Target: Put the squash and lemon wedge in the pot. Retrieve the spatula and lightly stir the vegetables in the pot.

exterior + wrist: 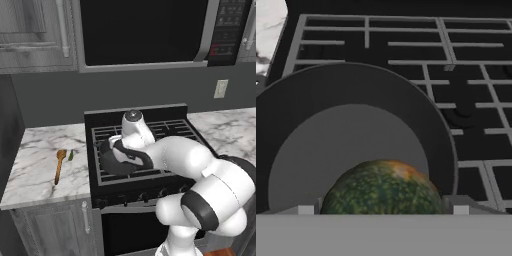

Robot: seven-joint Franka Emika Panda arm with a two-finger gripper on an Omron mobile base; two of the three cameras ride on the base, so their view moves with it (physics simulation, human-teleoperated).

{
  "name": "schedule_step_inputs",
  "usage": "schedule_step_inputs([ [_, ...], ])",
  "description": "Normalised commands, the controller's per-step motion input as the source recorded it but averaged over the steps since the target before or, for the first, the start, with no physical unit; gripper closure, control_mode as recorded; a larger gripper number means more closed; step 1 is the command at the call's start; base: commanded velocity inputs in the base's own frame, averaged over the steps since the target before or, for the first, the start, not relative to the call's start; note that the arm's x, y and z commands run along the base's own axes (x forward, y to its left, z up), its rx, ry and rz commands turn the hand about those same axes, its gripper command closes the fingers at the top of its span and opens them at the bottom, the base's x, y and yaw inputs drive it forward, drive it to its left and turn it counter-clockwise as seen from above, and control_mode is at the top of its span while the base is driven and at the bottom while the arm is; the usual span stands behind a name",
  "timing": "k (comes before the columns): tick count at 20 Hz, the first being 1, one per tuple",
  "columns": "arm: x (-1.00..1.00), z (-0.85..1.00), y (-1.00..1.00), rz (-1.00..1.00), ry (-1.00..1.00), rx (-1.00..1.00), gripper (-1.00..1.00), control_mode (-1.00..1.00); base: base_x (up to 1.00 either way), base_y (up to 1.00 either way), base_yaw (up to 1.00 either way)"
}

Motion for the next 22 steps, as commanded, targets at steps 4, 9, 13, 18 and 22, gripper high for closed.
schedule_step_inputs([
  [4, 0.23, -0.02, 0.18, 0.00, 0.04, 0.04, 1.00, -1.00, 0.00, 0.00, 0.00],
  [9, 0.11, -0.14, 0.17, 0.00, 0.07, 0.01, 1.00, -1.00, 0.00, 0.00, 0.00],
  [13, 0.02, -0.24, 0.13, 0.00, 0.05, 0.00, 1.00, -1.00, 0.00, 0.00, 0.00],
  [18, 0.11, -0.22, 0.06, 0.00, 0.03, 0.00, 1.00, -1.00, 0.00, 0.00, 0.00],
  [22, 0.14, -0.22, 0.00, 0.00, 0.02, 0.00, 1.00, -1.00, 0.00, 0.00, 0.00],
])
